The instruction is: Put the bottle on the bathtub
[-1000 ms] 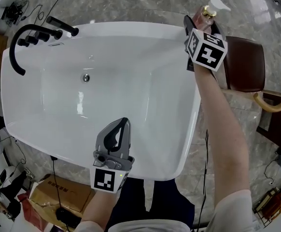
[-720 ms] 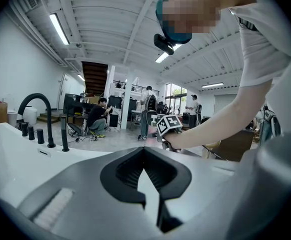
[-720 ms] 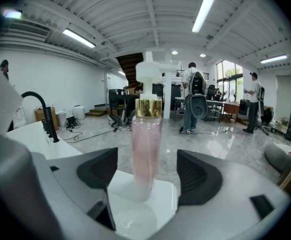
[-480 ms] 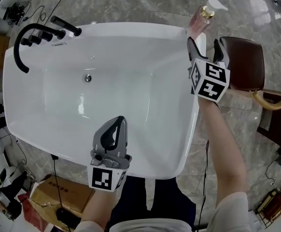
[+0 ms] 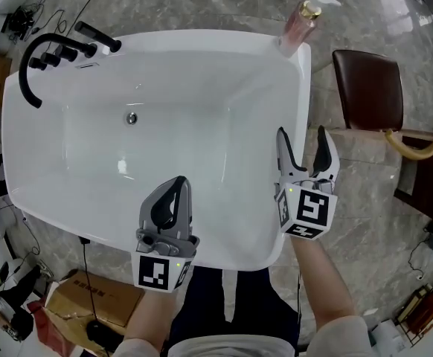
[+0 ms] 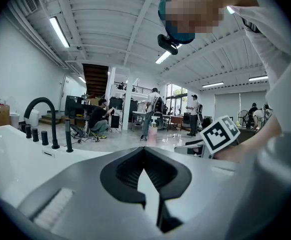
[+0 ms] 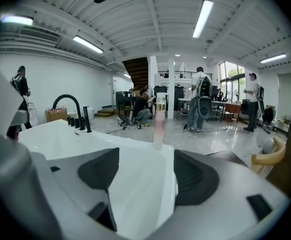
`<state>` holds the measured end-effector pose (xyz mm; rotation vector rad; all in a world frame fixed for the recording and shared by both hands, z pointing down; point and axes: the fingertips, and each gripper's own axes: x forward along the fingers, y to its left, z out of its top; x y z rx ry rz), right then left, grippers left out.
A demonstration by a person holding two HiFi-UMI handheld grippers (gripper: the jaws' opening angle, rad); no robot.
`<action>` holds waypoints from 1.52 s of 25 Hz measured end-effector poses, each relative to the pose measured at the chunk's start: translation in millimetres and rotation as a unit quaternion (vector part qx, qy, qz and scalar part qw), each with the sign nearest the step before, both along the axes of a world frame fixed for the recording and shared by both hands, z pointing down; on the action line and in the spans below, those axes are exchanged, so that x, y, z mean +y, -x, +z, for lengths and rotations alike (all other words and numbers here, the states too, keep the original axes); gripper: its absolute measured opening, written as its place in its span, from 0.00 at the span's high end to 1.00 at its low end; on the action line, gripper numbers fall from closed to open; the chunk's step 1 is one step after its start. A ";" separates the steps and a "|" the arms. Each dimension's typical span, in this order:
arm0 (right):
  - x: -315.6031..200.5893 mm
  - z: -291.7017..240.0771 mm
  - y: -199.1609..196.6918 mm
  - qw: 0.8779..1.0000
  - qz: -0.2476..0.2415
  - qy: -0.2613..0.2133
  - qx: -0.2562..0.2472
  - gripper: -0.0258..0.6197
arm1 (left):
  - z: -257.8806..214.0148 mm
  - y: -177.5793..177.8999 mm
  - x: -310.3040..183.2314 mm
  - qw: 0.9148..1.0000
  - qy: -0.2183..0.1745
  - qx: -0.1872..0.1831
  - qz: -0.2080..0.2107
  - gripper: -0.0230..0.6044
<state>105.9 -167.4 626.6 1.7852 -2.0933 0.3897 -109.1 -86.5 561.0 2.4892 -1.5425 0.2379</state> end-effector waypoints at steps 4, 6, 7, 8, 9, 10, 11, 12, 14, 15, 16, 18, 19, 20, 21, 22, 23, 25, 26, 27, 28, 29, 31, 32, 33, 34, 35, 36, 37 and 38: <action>38.2 -12.7 5.4 1.000 0.011 -0.008 -0.007 0.94 | -1.3 -2.1 5.2 1.000 -0.001 0.000 0.003 0.95; 51.3 -15.7 9.0 1.000 0.011 -0.007 -0.009 0.95 | -2.8 -3.7 7.8 1.000 -0.002 0.000 0.003 0.95; 56.2 -15.9 10.8 1.000 0.010 -0.006 -0.011 0.95 | -3.8 -4.3 9.1 1.000 -0.002 0.000 0.003 0.95; 60.4 -16.3 12.2 1.000 0.011 -0.005 -0.012 0.95 | -5.1 -4.7 10.6 1.000 -0.003 0.001 0.002 0.95; 64.0 -17.5 13.6 1.000 0.012 -0.005 -0.012 0.95 | -6.7 -4.8 12.1 1.000 -0.004 0.002 0.002 0.95; 67.2 -19.7 15.2 1.000 0.013 -0.004 -0.012 0.95 | -8.5 -4.5 13.8 1.000 -0.004 0.002 0.002 0.95; 70.5 -22.6 16.9 1.000 0.014 -0.004 -0.013 0.95 | -10.4 -3.8 15.5 1.000 -0.005 0.001 0.001 0.95; 74.0 -26.2 18.6 1.000 0.015 -0.004 -0.013 0.95 | -12.8 -2.9 17.1 1.000 -0.005 0.001 0.001 0.95; 81.3 -37.7 22.1 1.000 0.015 -0.007 -0.012 0.95 | -21.1 -1.4 19.0 1.000 -0.007 0.002 0.000 0.95; 84.3 -45.9 23.3 1.000 0.015 -0.007 -0.014 0.95 | -27.4 -0.9 19.1 1.000 -0.009 0.003 0.000 0.95; 87.0 -55.1 23.5 1.000 0.016 -0.006 -0.022 0.95 | -35.4 -1.0 19.0 1.000 -0.011 0.006 0.000 0.95; 92.8 -77.6 20.2 0.999 0.019 -0.001 -0.035 0.95 | -57.6 -3.3 18.9 1.000 -0.016 0.009 0.004 0.95; 96.0 -91.3 18.4 0.999 0.020 -0.001 -0.035 0.95 | -72.2 -5.1 18.9 1.000 -0.021 0.009 0.010 0.95; 99.7 -106.2 17.8 0.999 0.018 -0.001 -0.032 0.95 | -88.0 -5.9 19.2 1.000 -0.025 0.008 0.016 0.95; 104.0 -121.2 18.6 0.999 0.014 -0.001 -0.029 0.95 | -104.1 -5.0 20.3 0.999 -0.029 0.007 0.020 0.95; 108.9 -135.7 20.0 1.000 0.008 0.001 -0.027 0.95 | -119.7 -2.6 22.5 0.999 -0.031 0.005 0.021 0.95; 113.6 -150.0 20.6 1.000 0.003 0.003 -0.029 0.95 | -134.6 0.5 24.9 0.999 -0.034 0.004 0.020 0.95; 119.1 -179.5 18.6 0.999 -0.002 0.000 -0.034 0.95 | -163.9 6.5 26.4 0.999 -0.044 0.002 0.015 0.95; 119.8 -194.9 17.6 0.999 -0.004 -0.005 -0.035 0.95 | -179.4 8.9 25.2 0.999 -0.052 0.000 0.014 0.95; 120.7 -210.2 18.6 0.999 -0.009 -0.012 -0.035 0.95 | -195.3 11.0 24.4 0.998 -0.062 -0.001 0.014 0.95; 123.2 -224.8 22.6 0.999 -0.019 -0.017 -0.033 0.95 | -210.5 12.5 25.7 0.997 -0.070 -0.003 0.016 0.95; 127.6 -238.2 29.4 0.999 -0.033 -0.021 -0.032 0.95 | -224.1 13.5 29.2 0.997 -0.078 -0.007 0.020 0.95; 137.6 -262.3 46.4 0.997 -0.061 -0.030 -0.034 0.95 | -246.5 14.1 38.3 0.995 -0.091 -0.012 0.029 0.95; 143.0 -273.4 53.3 0.996 -0.071 -0.034 -0.036 0.95 | -256.1 13.8 43.3 0.995 -0.097 -0.011 0.033 0.95; 150.4 -283.3 58.2 0.996 -0.078 -0.036 -0.038 0.95 | -264.4 13.1 49.8 0.994 -0.101 -0.008 0.035 0.95; 159.6 -292.1 61.2 0.995 -0.082 -0.036 -0.040 0.95 | -271.1 12.3 57.7 0.994 -0.103 -0.002 0.037 0.95; 168.9 -299.9 62.9 0.995 -0.085 -0.036 -0.041 0.95 | -276.8 12.0 65.4 0.994 -0.105 0.004 0.038 0.95; 177.0 -306.9 64.6 0.995 -0.087 -0.036 -0.043 0.95 | -282.3 13.1 71.8 0.994 -0.106 0.011 0.035 0.95; 184.1 -312.7 66.6 0.994 -0.088 -0.036 -0.045 0.95 | -288.1 15.2 77.5 0.994 -0.106 0.019 0.031 0.95; 191.3 -317.1 68.8 0.994 -0.090 -0.036 -0.049 0.95 | -294.3 17.3 83.9 0.994 -0.103 0.026 0.026 0.95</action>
